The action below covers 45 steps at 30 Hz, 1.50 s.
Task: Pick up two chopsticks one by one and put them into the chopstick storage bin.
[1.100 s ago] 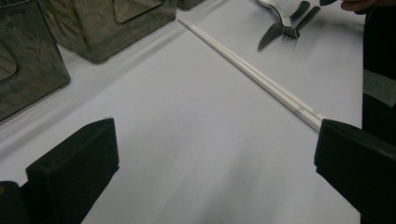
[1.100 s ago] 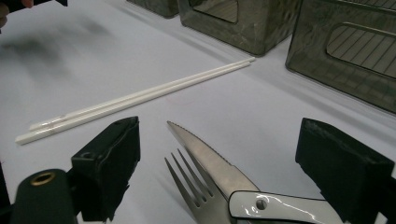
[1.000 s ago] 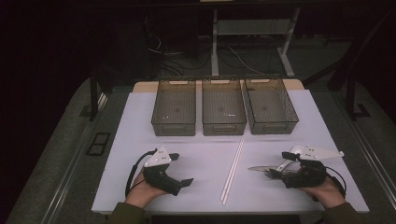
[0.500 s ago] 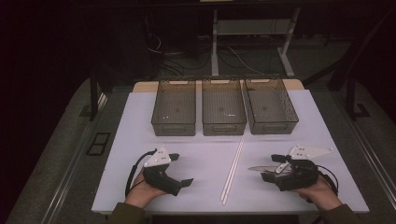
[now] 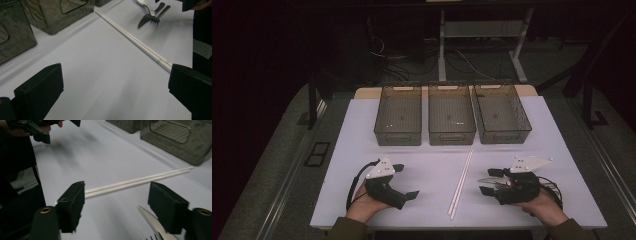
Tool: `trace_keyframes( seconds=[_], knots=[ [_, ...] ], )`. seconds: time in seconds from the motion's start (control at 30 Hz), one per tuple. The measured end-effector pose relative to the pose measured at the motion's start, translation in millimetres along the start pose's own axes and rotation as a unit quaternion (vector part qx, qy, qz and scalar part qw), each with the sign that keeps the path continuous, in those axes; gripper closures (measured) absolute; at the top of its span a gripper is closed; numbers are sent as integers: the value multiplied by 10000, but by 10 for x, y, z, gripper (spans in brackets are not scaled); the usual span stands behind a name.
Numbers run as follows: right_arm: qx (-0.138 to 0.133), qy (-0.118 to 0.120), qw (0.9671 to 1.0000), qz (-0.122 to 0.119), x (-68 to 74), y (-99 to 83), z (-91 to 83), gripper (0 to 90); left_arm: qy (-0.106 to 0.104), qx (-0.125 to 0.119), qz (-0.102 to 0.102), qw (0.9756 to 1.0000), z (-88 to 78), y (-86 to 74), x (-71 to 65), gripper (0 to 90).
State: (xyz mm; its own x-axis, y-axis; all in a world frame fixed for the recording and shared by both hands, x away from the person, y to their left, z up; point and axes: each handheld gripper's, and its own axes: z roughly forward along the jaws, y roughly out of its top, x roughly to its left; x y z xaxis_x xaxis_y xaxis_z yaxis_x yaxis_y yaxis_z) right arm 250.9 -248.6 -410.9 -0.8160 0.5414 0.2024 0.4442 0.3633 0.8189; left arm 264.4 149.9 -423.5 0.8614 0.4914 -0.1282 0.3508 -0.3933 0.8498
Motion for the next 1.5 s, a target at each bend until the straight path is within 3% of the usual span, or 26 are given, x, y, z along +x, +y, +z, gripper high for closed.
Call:
trace_keyframes(
  seconds=[0.03,0.3,0.67,0.87,1.5],
  knots=[
    [39,49,10000,-58,23,20,42,387,-1,7,8,10000,-2,-1,2,0],
    [255,117,9995,-166,91,62,186,594,-7,4,15,10000,1,3,3,0],
    [658,418,9961,-422,218,58,413,827,-18,2,23,10000,3,1,-1,0],
    [846,583,9932,-541,282,46,534,896,-18,9,15,10000,0,2,0,0],
    [1192,872,9866,-699,395,-21,736,896,-35,27,24,10000,10,0,-2,0]
  ],
)
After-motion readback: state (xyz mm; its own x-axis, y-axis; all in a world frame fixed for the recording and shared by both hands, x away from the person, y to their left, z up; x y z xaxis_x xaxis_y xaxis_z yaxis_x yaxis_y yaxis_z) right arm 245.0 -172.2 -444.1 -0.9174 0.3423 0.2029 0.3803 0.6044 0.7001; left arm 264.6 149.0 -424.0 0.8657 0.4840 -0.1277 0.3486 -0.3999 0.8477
